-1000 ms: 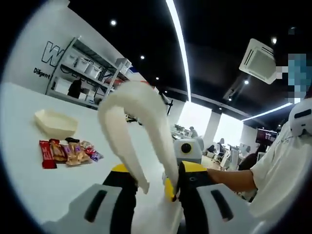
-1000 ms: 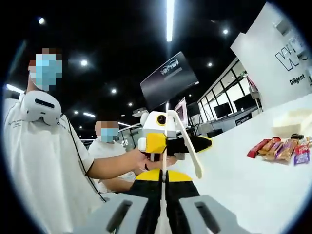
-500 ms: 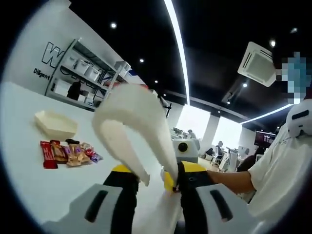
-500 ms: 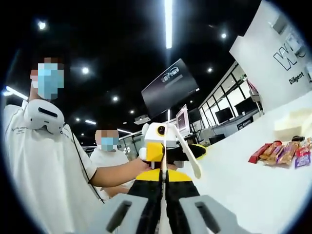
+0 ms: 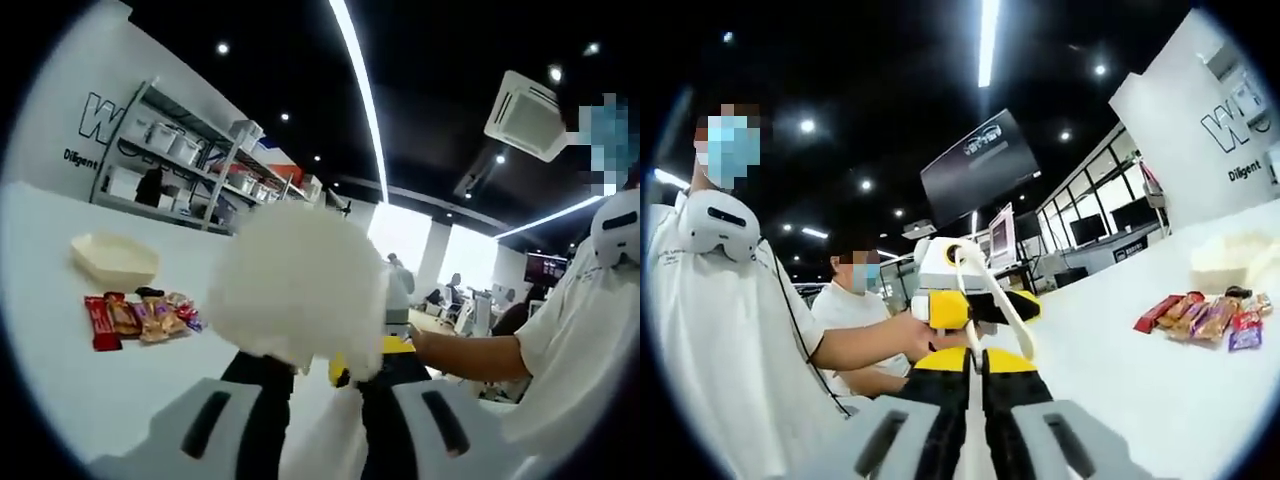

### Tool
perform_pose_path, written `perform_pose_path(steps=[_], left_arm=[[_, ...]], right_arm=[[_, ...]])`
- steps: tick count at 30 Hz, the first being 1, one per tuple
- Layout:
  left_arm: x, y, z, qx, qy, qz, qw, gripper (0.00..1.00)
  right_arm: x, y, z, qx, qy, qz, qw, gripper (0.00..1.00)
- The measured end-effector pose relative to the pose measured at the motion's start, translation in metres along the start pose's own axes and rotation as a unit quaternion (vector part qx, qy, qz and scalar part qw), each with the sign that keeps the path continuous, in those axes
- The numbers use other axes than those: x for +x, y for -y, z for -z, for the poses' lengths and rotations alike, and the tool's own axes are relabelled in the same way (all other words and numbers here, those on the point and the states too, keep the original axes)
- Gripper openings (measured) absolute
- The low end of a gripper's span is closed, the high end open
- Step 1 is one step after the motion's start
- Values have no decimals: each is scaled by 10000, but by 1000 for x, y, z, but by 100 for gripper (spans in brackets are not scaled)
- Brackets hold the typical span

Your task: Place the target food into the container with the food tongs after gripping and lifting it, then release it inside without dropping or visibly crushing the food.

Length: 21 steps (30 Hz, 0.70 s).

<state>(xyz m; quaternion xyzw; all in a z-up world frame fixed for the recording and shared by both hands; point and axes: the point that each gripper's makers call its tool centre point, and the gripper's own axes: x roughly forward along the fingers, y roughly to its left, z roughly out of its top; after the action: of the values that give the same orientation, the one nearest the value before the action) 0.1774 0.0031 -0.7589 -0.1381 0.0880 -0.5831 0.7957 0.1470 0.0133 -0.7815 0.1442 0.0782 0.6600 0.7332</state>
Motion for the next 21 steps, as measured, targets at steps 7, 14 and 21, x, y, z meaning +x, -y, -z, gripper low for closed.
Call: perform_pose_path(steps=[7, 14, 21], left_arm=[[-2, -8, 6, -125, -208, -286, 9993, 25], [-4, -6, 4, 214, -178, -350, 9990, 26], [-7, -5, 10, 430, -323, -302, 9981, 30]], right_arm=[[1, 7, 4, 212, -141, 212, 9995, 0], [0, 5, 6, 970, -211, 27, 9951, 0], [0, -1, 3, 1167, -32, -192, 9930, 0]])
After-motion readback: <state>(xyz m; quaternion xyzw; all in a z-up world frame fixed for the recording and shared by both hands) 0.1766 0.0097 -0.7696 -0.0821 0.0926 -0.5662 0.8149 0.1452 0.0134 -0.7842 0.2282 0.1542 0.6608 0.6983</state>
